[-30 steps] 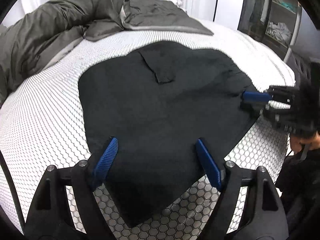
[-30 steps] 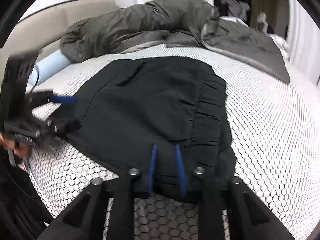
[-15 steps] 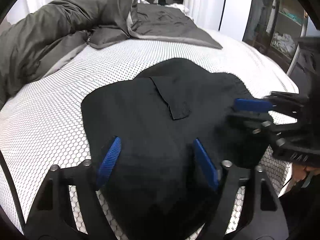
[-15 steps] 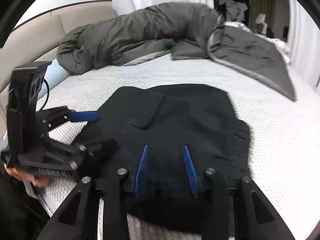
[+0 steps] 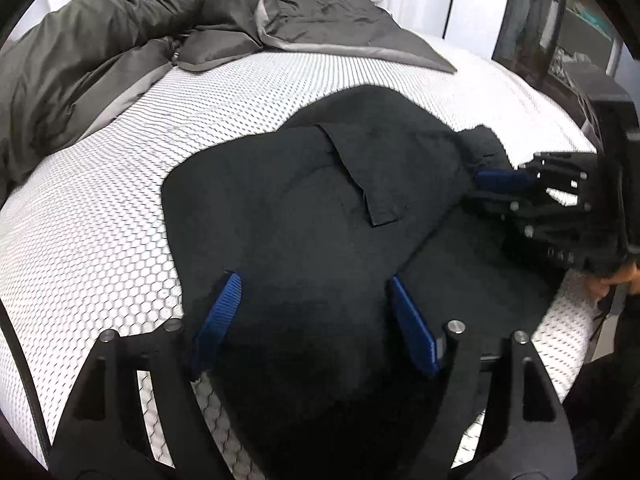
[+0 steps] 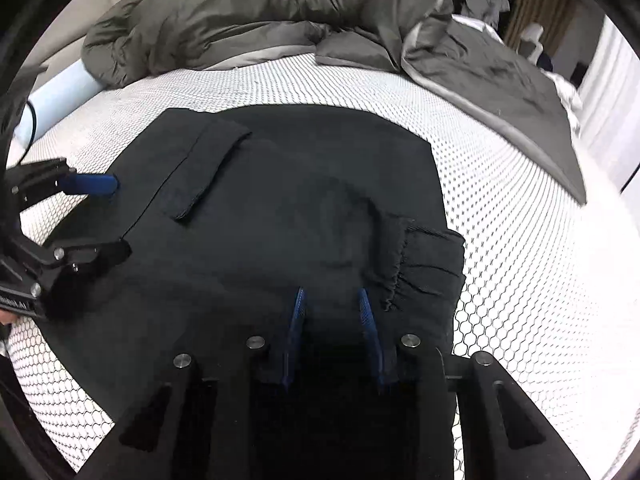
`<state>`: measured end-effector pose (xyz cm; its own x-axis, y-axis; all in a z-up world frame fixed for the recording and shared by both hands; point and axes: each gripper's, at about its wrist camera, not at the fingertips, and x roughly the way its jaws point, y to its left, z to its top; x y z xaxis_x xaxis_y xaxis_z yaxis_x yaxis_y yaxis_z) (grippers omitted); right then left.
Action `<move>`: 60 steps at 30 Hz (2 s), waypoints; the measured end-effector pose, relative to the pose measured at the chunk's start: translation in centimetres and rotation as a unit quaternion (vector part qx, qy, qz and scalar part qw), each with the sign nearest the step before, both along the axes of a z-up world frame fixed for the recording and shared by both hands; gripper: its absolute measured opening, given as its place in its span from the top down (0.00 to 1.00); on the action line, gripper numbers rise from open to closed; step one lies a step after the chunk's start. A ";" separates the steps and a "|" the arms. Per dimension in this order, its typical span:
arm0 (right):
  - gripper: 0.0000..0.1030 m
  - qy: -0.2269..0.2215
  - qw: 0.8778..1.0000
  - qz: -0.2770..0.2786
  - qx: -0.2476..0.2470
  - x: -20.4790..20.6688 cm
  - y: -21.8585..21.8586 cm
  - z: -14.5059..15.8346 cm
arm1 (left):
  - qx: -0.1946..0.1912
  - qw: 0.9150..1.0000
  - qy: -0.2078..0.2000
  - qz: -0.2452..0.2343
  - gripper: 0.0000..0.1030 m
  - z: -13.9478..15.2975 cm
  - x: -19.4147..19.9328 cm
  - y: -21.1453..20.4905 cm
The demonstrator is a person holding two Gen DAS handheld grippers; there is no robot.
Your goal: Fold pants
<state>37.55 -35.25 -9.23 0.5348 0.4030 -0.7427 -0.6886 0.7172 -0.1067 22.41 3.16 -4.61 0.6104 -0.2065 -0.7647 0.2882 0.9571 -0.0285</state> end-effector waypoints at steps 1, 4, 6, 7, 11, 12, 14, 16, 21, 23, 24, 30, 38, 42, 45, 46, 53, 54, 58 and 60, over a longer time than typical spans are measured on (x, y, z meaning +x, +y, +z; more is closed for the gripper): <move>0.67 0.003 1.000 0.011 0.014 -0.4 -0.1 0.6 | -0.008 1.000 -0.012 0.002 0.30 1.0 -0.5 0.4; 0.61 0.004 0.997 0.019 0.071 -0.8 -0.4 3.0 | -0.025 0.998 -0.056 0.018 0.30 3.0 -0.6 1.5; 0.59 0.006 0.996 0.023 0.085 -0.5 0.8 3.6 | -0.019 0.998 -0.049 0.021 0.30 3.3 1.1 1.4; 0.59 0.013 0.996 0.022 0.087 -0.3 1.6 3.5 | -0.011 0.999 -0.041 0.019 0.30 3.1 2.2 1.1; 0.59 0.034 0.997 0.046 0.050 0.2 6.1 1.1 | 0.041 0.999 0.010 0.002 0.34 -0.3 5.6 0.2; 0.59 0.022 0.998 0.051 0.021 -0.4 7.1 -0.1 | 0.031 0.999 0.015 -0.004 0.33 -1.1 6.0 0.6; 0.59 0.015 0.999 0.045 -0.006 -0.1 7.1 -0.7 | 0.005 1.000 0.016 -0.002 0.29 -1.4 6.5 1.7; 0.59 0.000 0.999 -0.010 -0.036 0.9 4.6 -0.4 | -0.005 1.000 0.015 0.012 0.27 -1.5 6.7 2.4; 0.63 0.019 1.000 -0.009 -0.017 1.6 2.0 -0.3 | -0.002 1.000 0.011 0.019 0.28 -1.1 6.3 2.5; 0.59 0.024 1.000 0.004 -0.006 0.7 2.5 0.3 | -0.021 1.000 -0.003 0.023 0.35 0.4 5.5 3.0; 0.59 0.034 0.999 0.009 0.011 0.7 2.6 0.5 | -0.035 0.999 -0.019 0.029 0.35 1.4 5.2 3.3; 0.59 0.033 0.998 -0.007 0.057 1.4 7.0 2.2 | -0.041 0.996 0.007 0.073 0.46 0.5 7.4 3.1; 0.66 -0.002 0.997 -0.070 -0.043 3.7 5.3 0.4 | -0.035 0.994 0.018 0.099 0.47 -0.3 7.4 4.7; 0.65 0.022 0.999 -0.037 0.019 3.0 2.8 0.9 | -0.034 0.994 0.005 0.103 0.47 1.1 4.9 4.9; 0.63 0.020 0.998 -0.005 0.058 0.3 3.1 2.8 | -0.055 0.996 -0.012 0.062 0.47 2.8 1.8 3.6; 0.61 0.026 0.997 0.015 0.068 -0.8 3.8 3.2 | -0.052 0.998 -0.008 0.045 0.47 2.8 0.9 2.8; 0.58 0.034 0.997 0.068 0.008 -3.3 7.2 -0.3 | -0.002 1.000 0.013 0.021 0.47 0.5 -0.6 1.9; 0.58 0.026 0.998 0.051 -0.002 -3.2 6.2 -0.1 | 0.005 1.000 0.011 0.026 0.45 0.6 -0.8 2.2; 0.59 0.017 1.000 0.016 0.021 -2.6 1.0 0.4 | 0.051 0.996 -0.004 0.078 0.45 1.4 -2.0 4.1; 0.58 0.005 0.999 0.014 0.036 -3.5 0.1 1.1 | 0.027 0.997 -0.016 0.070 0.45 2.3 -2.4 4.3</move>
<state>34.05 -35.20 -8.14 0.5156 0.4701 -0.7164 -0.7090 0.7035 -0.0487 19.97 7.51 -2.33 0.6540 -0.0772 -0.7525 0.1518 0.9879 0.0306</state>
